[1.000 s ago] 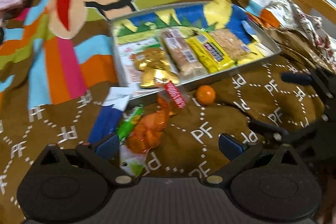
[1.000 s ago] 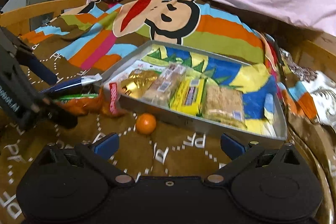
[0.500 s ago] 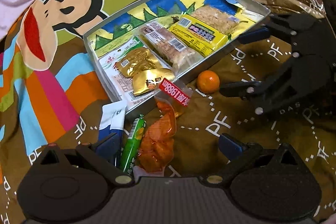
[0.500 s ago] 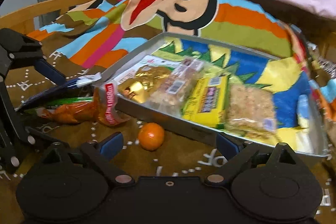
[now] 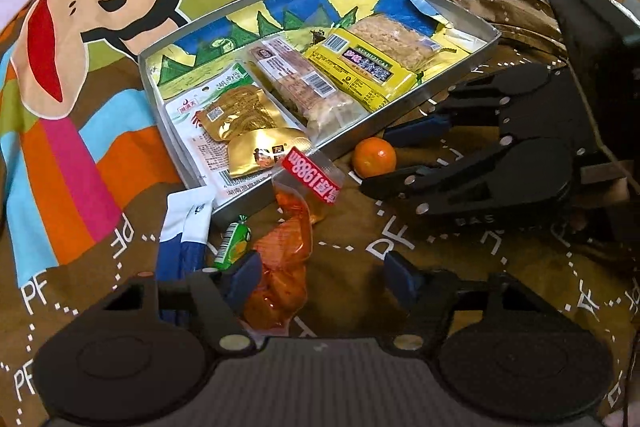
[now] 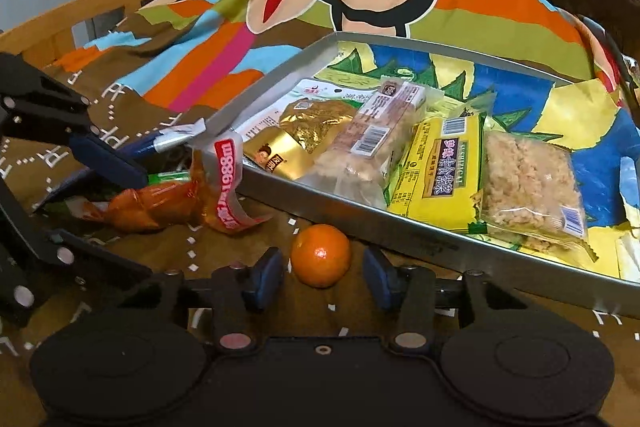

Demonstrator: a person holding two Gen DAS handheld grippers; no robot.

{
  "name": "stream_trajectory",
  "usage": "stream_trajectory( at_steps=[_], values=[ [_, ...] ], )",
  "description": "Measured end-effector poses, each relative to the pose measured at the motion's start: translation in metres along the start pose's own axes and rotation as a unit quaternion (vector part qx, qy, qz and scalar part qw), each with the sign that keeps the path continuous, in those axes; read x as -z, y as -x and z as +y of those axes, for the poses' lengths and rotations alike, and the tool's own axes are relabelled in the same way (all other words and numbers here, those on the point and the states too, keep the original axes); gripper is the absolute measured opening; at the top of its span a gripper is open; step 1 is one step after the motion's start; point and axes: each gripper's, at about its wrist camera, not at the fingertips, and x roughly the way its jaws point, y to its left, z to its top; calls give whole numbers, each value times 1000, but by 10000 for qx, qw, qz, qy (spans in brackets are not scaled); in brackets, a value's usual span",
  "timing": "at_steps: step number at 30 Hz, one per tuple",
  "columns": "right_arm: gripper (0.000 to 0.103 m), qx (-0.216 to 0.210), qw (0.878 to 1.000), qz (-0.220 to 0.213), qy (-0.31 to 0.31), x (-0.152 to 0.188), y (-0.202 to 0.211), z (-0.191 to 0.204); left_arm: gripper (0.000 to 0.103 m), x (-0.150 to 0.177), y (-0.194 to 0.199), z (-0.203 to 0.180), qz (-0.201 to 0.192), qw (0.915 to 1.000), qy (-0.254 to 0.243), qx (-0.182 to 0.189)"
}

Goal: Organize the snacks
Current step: 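Lower the right tool onto the mandarin orange and close it, then close the left tool on the red-labelled orange snack bag while the right tool holds the mandarin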

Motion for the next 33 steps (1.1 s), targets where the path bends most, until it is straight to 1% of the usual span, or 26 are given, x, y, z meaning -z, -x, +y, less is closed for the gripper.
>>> stream_trajectory(
  at_steps=[3, 4, 7, 10, 12, 14, 16, 17, 18, 22, 26, 30, 33],
  values=[
    [47, 33, 10000, -22, -18, 0, -4, 1, 67, 0, -1, 2, -21, 10000, 50, -19],
    [43, 51, 10000, -32, -18, 1, -4, 1, 66, -1, -1, 3, -27, 10000, 91, -25],
    [37, 88, 10000, -42, -14, 0, -1, 1, 64, -2, -3, 9, -56, 9996, 261, -14],
    [35, 108, 9999, -11, -50, 0, 1, 2, 62, -3, -4, 13, -80, 9992, 386, -7],
    [35, 109, 9999, 20, -95, 0, 4, 2, 59, -4, -5, 14, -92, 9991, 419, -42],
    [35, 107, 9998, 63, -140, 1, 8, 2, 57, -4, -5, 14, -85, 9990, 416, -130],
    [35, 105, 9997, 135, -170, 2, 12, 3, 53, -3, -11, 13, 46, 9986, 375, -369],
    [35, 103, 9997, 153, -179, 2, 14, 4, 49, -3, -15, 12, 118, 9979, 341, -535],
    [35, 106, 9996, 170, -189, 3, 17, 5, 47, -2, -17, 12, 148, 9974, 335, -619],
    [35, 133, 9994, 197, -266, 6, 27, 6, 45, -2, -17, 8, 128, 9972, 255, -695],
    [35, 164, 9991, 198, -352, 9, 39, 7, 43, 0, -12, 0, 52, 9973, 169, -713],
    [35, 197, 9989, 207, -374, 13, 51, 11, 43, 2, -1, -16, -83, 9980, 22, -630],
    [35, 252, 9985, 232, -420, 15, 60, 12, 43, 5, 8, -28, -185, 9989, -45, -430]
  ],
)
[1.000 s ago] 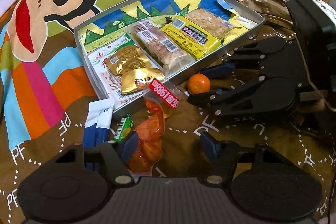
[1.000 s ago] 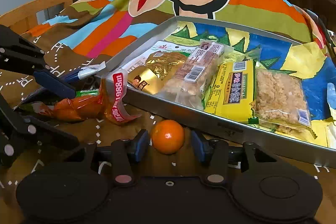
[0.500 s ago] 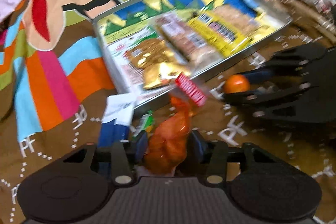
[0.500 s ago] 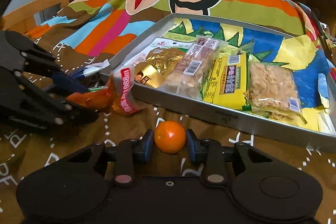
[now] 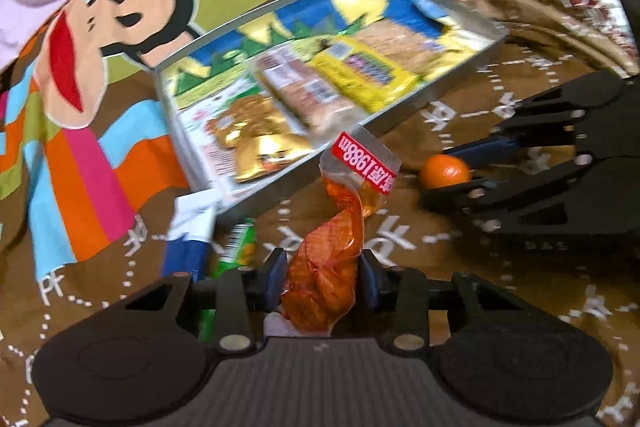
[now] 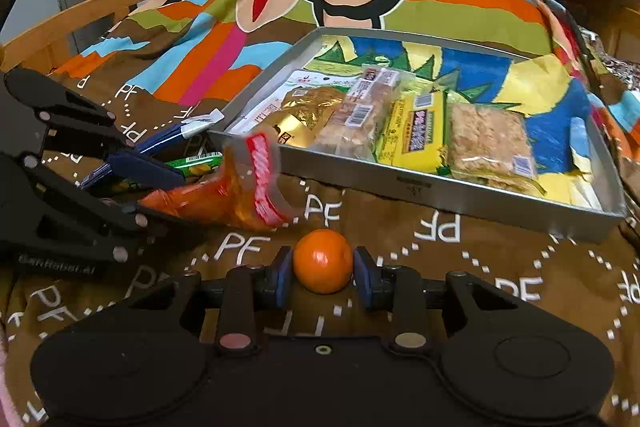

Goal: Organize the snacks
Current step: 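Close the left tool on the red-labelled orange snack bag while the right tool holds the mandarin, then carry the orange bag and mandarin over the tray with both tools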

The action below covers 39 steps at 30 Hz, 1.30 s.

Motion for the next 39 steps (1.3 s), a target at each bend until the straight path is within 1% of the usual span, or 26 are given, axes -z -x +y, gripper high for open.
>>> stream_trajectory(
  at_steps=[1, 3, 8, 13, 16, 20, 22, 24, 29, 33, 39],
  values=[
    [34, 26, 10000, 0, -16, 1, 3, 0, 43, 1, 2, -3, -30, 10000, -26, 82],
    [34, 110, 9999, -5, -64, 3, 8, 0, 43, 1, 4, -8, -73, 9998, -121, 103],
    [34, 304, 9994, -44, -172, 8, 18, -3, 42, 2, -7, -6, 109, 9999, 13, 67],
    [34, 409, 9988, -75, -250, 13, 24, -1, 42, 3, -9, -14, 189, 9996, -187, -76],
    [34, 490, 9984, -125, -271, 15, 27, 0, 42, 3, -8, -15, 166, 9997, -167, -104],
    [34, 563, 9970, -348, -398, 14, 37, -2, 40, 3, 2, -8, -47, 9999, 80, -74],
    [34, 597, 9961, -477, -445, 13, 42, -4, 35, 2, 8, -5, -205, 9994, 261, -66],
    [34, 632, 9951, -595, -478, 13, 46, -4, 34, 1, 13, -1, -333, 9982, 490, -41],
    [34, 692, 9935, -756, -494, 11, 52, -4, 33, 1, 18, 11, -423, 9918, 1154, 361],
    [34, 734, 9926, -843, -480, 10, 53, -5, 33, 1, 19, 14, -517, 9891, 1320, 405],
    [34, 762, 9904, -1007, -561, 8, 55, -5, 31, -1, 29, 20, -862, 9788, 1772, 552]
  ],
)
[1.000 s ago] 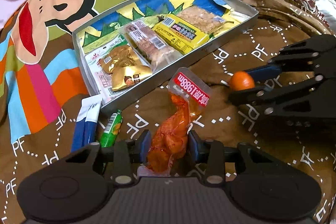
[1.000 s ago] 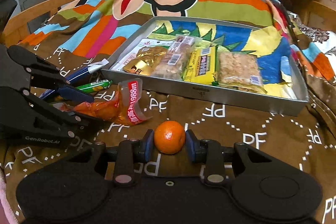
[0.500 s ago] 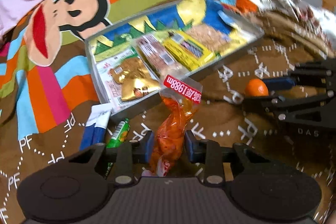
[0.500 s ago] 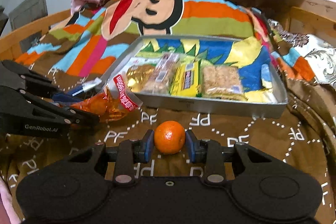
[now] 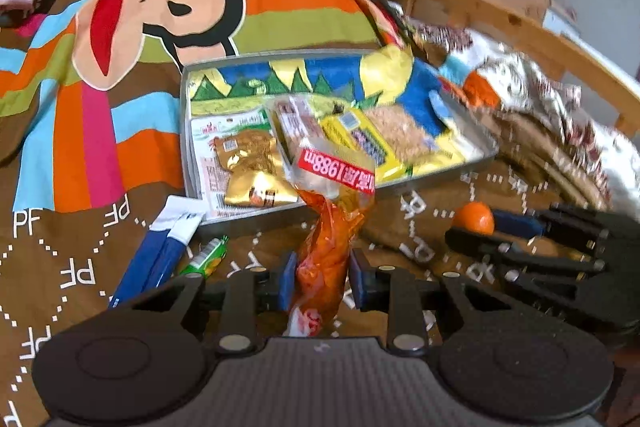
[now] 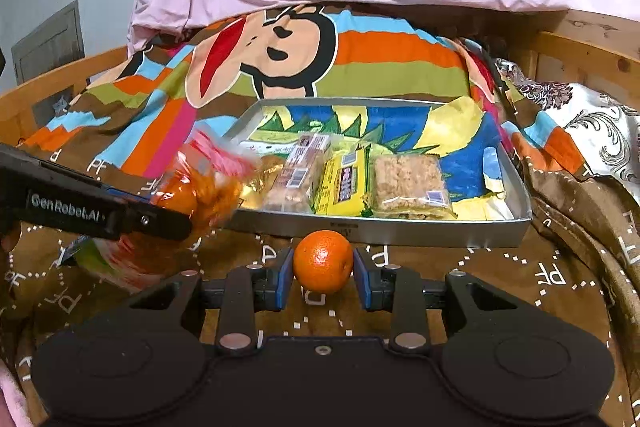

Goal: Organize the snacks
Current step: 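Carry the orange bag and mandarin over the tray with both tools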

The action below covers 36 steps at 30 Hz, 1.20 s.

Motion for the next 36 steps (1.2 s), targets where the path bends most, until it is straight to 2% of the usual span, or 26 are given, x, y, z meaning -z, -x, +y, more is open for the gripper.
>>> stream_trajectory(
  at_steps=[7, 12, 20, 30, 36],
  values=[
    [34, 0, 10000, -37, -82, -2, -6, -2, 31, -7, -5, 3, -247, 9990, 339, 181],
    [34, 6, 9999, -6, -142, -2, -10, -2, 30, -4, -14, 9, -89, 9986, 509, 91],
    [34, 71, 9995, -166, -261, -4, -9, -7, 31, -18, -5, 6, -422, 9974, 588, 34],
    [34, 574, 9951, -659, -459, -21, -24, -33, 31, -50, -20, 28, -955, 9854, 1376, 311],
    [34, 1085, 9888, -812, -630, -34, -49, -58, 31, -68, -45, 45, -901, 9809, 1623, 579]
  ],
)
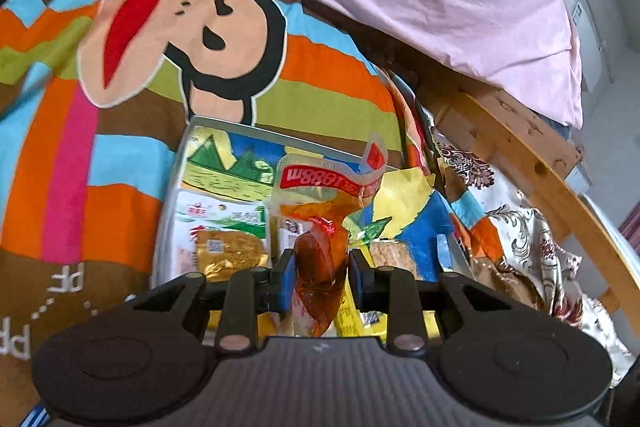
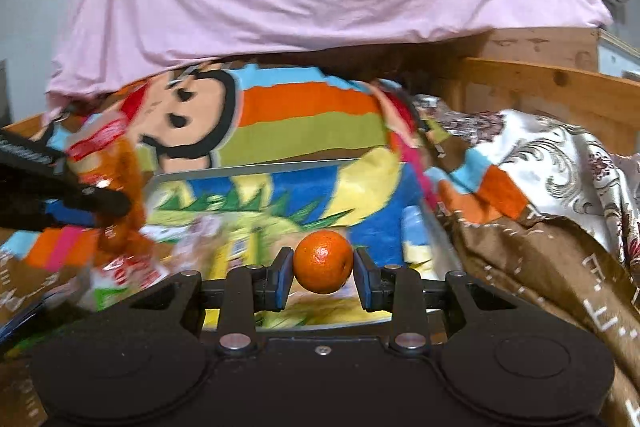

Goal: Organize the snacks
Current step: 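Carry the orange bag and mandarin over the tray with both tools, then open both tools to drop the orange bag and mandarin into the tray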

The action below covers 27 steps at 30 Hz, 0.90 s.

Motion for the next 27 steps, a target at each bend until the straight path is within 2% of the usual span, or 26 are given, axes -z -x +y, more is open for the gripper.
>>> stream_trajectory(
  at_steps=[6, 12, 20, 24, 27],
  values=[
    [34, 404, 9990, 54, -182, 3, -32, -13, 31, -6, -30, 0, 108, 9997, -45, 220],
    [35, 607, 9978, 84, -247, 5, -52, -17, 31, -16, -57, 3, 100, 9988, 161, 458],
    [38, 699, 9970, 201, -280, 9, -64, -20, 31, -19, -97, 4, 226, 9988, 220, 379],
    [60, 740, 9966, 226, -285, 10, -65, -20, 34, -17, -97, 0, 161, 9995, 51, 255],
    [73, 767, 9964, 166, -318, 8, -62, -21, 46, -14, -94, -5, 117, 9997, -130, 144]
  ],
)
